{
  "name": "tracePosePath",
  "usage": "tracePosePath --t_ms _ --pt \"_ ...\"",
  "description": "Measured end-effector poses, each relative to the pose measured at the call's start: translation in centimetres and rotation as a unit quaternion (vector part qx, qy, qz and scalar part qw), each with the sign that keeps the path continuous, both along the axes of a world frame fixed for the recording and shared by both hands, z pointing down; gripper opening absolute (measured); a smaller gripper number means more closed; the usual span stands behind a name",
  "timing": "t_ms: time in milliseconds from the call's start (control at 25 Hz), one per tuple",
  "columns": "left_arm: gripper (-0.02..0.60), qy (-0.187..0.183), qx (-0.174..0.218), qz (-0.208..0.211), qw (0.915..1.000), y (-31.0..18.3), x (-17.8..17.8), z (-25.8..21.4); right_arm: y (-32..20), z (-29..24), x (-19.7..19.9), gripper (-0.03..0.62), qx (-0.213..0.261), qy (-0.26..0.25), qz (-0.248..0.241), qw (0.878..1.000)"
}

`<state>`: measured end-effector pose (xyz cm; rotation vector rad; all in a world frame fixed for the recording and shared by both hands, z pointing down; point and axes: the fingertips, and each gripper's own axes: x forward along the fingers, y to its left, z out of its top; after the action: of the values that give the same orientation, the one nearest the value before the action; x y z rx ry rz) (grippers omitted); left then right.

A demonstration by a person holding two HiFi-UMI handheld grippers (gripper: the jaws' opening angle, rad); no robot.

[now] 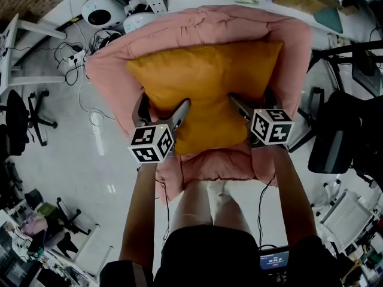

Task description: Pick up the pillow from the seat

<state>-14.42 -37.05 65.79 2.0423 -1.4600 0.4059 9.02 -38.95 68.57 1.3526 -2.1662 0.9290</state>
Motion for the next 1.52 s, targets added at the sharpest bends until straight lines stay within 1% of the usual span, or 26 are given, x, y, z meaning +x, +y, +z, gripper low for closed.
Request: tracePosePath --t_ms 160,520,640,920,1120,1240,1400,1520 --pt "0.588 0.006 -0.003 0.007 1.0000 -0.6 -0.2 0.6 -0.7 0.6 -0.2 0.542 0.000 -0.001 -0.016 1.000" --pt "0.588 0.013 0.000 0.020 0.9997 -1.7 -0.1 1.2 -2.1 1.5 -1.1 0.551 -0.002 -0.025 -0.059 0.998" --pt "0.588 0.015 0.001 0.024 0.9996 -2.0 -0.1 1.4 -2.4 1.6 -1.3 0.549 0.001 -0.028 -0.066 0.997" --pt "0.586 0.033 0.000 0.042 0.9986 -2.1 0.5 1.6 -2.3 1.5 -1.5 0.548 0.014 -0.047 -0.086 0.995" --pt "0.575 0.037 -0.007 0.048 0.9981 -2.2 0.8 1.7 -2.1 1.3 -1.6 0.543 0.005 -0.046 -0.090 0.995" --pt "0.538 0.036 -0.007 0.046 0.9982 -2.0 0.9 1.6 -1.9 1.2 -1.9 0.523 -0.004 -0.048 -0.094 0.994" --pt "0.457 0.029 -0.018 0.048 0.9983 -1.9 1.4 1.5 -1.5 1.0 -2.2 0.452 -0.012 -0.045 -0.099 0.994" --pt "0.391 0.017 -0.024 0.050 0.9983 -1.8 1.9 1.6 -1.1 0.9 -2.5 0.375 -0.016 -0.038 -0.100 0.994"
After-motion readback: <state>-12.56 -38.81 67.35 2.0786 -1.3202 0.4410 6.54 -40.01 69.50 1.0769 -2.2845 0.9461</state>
